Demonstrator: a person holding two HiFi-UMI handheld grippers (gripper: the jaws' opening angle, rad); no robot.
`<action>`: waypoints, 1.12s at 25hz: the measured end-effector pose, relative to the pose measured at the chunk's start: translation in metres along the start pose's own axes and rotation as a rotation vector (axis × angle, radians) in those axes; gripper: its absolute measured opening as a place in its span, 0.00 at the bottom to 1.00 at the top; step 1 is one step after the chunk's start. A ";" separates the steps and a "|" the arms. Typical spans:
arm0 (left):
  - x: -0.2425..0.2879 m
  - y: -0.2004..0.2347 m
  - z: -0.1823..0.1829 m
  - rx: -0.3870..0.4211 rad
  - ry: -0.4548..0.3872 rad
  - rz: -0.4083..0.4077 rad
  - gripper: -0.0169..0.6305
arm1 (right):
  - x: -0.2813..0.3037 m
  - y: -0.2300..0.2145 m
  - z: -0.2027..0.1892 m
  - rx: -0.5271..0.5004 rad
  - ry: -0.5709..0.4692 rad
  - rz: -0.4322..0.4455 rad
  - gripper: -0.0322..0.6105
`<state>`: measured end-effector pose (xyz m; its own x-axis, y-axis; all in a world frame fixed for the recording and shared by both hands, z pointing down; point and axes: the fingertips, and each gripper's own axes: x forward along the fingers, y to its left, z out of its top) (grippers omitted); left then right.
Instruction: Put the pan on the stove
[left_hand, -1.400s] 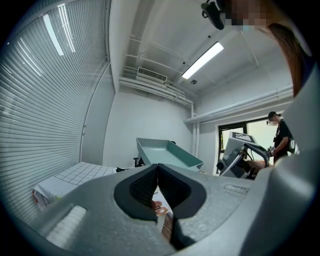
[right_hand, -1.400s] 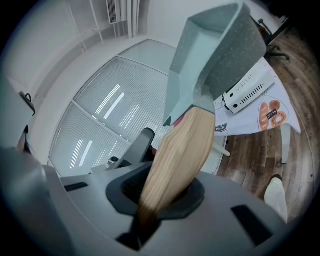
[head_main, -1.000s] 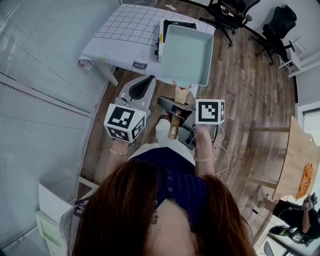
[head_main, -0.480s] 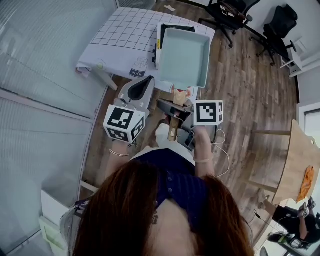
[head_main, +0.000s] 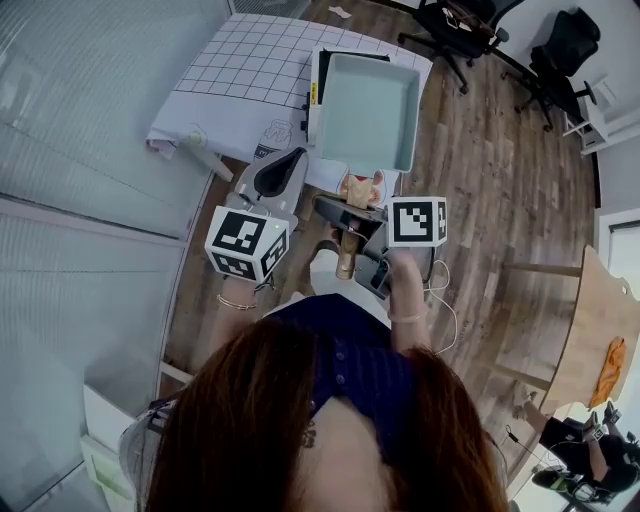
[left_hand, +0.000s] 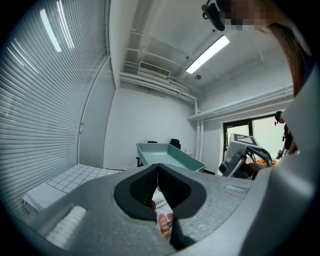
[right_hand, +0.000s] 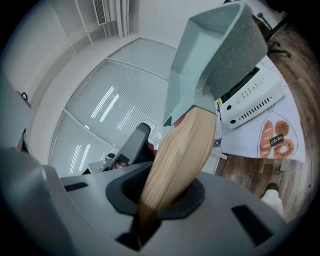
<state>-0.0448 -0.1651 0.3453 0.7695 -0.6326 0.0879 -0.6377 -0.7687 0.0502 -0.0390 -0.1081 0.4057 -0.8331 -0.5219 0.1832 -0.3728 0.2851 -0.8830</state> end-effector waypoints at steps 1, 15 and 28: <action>0.003 0.002 0.001 0.001 0.000 0.001 0.05 | 0.001 -0.002 0.003 0.001 0.002 0.001 0.13; 0.049 0.022 -0.004 -0.015 0.020 0.020 0.05 | 0.005 -0.027 0.045 0.012 0.023 0.007 0.13; 0.095 0.037 -0.003 -0.018 0.023 0.026 0.05 | 0.008 -0.055 0.085 0.028 0.044 0.008 0.13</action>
<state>0.0049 -0.2536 0.3586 0.7515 -0.6502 0.1121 -0.6585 -0.7498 0.0652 0.0098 -0.1959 0.4195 -0.8535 -0.4836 0.1941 -0.3546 0.2661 -0.8964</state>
